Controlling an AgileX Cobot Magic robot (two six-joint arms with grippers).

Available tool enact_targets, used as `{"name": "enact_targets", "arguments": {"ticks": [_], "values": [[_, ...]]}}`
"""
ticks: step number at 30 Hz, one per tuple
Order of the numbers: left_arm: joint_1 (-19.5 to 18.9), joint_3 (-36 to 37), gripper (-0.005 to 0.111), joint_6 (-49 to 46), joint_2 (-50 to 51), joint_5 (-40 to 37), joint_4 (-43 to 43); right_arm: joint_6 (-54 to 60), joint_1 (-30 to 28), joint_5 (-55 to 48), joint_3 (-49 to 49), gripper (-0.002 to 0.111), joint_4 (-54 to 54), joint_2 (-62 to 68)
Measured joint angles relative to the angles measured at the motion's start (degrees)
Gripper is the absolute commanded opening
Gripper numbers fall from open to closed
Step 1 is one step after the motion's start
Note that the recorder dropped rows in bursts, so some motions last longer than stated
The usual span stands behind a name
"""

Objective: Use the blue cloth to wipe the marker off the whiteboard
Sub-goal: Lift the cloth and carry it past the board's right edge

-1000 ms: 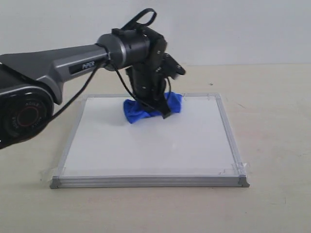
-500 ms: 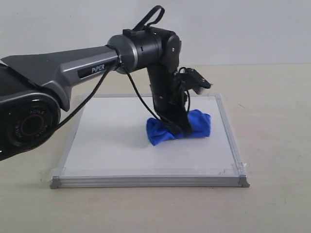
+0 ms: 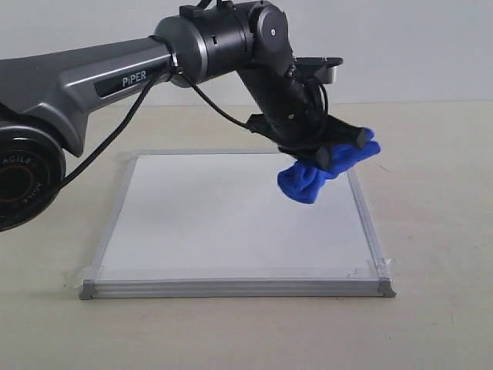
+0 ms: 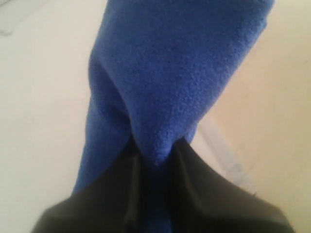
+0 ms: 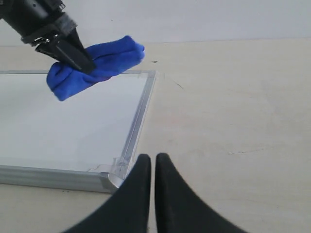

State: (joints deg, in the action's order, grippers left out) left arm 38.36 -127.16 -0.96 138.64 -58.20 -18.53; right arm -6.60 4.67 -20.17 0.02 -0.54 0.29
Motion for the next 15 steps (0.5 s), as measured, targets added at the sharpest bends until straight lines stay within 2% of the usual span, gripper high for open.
{"name": "enact_targets", "arguments": {"ticks": [6, 15], "values": [[1.02, 0.00, 0.004, 6.06, 0.00, 8.96, -9.25, 0.00, 0.00, 0.00, 0.00, 0.000, 0.00, 0.00], [2.31, 5.70, 0.004, 14.25, 0.00, 21.11, -13.20, 0.00, 0.00, 0.00, 0.00, 0.000, 0.11, 0.00]]}}
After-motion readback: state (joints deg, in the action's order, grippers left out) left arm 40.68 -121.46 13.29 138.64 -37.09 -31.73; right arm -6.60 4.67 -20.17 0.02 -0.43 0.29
